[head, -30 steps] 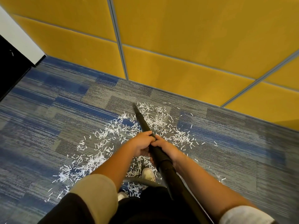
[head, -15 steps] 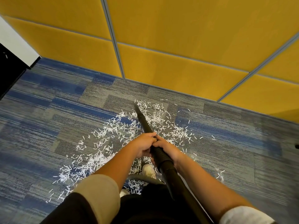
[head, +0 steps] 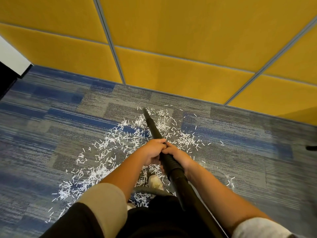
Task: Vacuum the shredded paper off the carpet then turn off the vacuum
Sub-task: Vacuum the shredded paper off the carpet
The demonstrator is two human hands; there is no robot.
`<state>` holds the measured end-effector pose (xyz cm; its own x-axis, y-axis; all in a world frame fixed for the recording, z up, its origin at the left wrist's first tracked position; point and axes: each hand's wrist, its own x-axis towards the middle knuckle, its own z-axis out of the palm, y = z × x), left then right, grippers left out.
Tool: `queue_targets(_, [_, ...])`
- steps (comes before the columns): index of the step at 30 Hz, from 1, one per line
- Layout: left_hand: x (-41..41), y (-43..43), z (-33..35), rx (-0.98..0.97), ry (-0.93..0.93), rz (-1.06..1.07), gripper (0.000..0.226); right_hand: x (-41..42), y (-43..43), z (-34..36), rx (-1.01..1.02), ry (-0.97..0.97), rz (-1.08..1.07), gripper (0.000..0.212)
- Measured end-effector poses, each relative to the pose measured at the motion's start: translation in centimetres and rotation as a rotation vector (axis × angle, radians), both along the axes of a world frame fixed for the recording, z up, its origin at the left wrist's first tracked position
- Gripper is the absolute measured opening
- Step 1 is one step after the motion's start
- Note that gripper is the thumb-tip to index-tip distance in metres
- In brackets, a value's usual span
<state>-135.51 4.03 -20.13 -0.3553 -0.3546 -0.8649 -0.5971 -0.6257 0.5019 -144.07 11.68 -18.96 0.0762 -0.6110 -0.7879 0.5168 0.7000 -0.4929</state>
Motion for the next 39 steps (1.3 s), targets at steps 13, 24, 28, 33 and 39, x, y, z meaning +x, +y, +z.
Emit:
queue_targets(13, [1.7,-1.4,0.0,-0.028,-0.041,0.064,0.044,1.0,-2.1,-0.5,-0.004,-0.022,0.102,0.035])
queue_targets(24, [0.1,-1.8,-0.2,-0.016,-0.005,0.039,0.044,-0.2,-2.2,-1.5,-0.012,-0.001,0.05,0.03])
queue_targets(28, [-0.6,-1.7,0.1,-0.015,-0.012,0.002,0.044,-0.7,-1.8,-1.8,-0.027,0.046,0.053,0.039])
queue_targets(33, [-1.4,-1.0,0.0,0.008,-0.011,-0.018,0.044,-1.2,-0.8,-1.5,-0.054,0.007,0.022,0.036])
queue_targets(39, [-1.8,-0.3,0.0,0.011,-0.009,-0.06,0.047,-1.4,0.3,-1.4,-0.056,0.008,-0.03,0.028])
